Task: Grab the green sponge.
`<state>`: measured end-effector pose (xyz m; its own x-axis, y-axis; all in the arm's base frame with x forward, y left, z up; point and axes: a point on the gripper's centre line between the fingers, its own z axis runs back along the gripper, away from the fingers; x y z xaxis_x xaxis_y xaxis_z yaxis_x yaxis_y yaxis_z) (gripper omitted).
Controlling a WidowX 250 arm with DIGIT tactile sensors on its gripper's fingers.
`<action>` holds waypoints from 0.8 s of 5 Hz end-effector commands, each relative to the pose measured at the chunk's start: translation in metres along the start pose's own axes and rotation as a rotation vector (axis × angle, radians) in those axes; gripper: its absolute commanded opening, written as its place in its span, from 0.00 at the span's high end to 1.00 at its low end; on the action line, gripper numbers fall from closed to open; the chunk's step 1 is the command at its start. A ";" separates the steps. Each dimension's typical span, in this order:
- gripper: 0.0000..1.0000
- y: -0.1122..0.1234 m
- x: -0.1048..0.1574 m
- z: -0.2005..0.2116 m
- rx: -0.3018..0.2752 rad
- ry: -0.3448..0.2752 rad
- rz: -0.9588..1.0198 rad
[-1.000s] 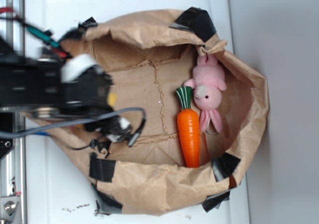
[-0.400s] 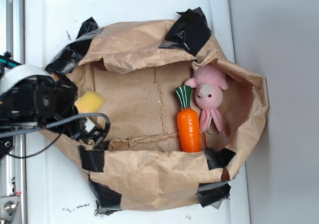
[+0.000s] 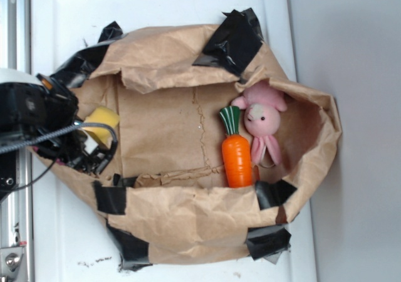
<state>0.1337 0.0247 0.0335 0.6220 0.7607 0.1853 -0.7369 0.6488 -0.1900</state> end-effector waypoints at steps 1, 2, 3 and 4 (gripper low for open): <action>1.00 0.021 -0.008 0.013 -0.027 0.105 0.066; 1.00 -0.022 0.036 0.047 -0.098 0.140 0.113; 1.00 -0.060 0.069 0.078 -0.092 0.149 0.128; 1.00 -0.070 0.078 0.084 -0.098 0.171 0.112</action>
<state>0.2062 0.0312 0.1337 0.5681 0.8221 -0.0385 -0.7986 0.5394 -0.2669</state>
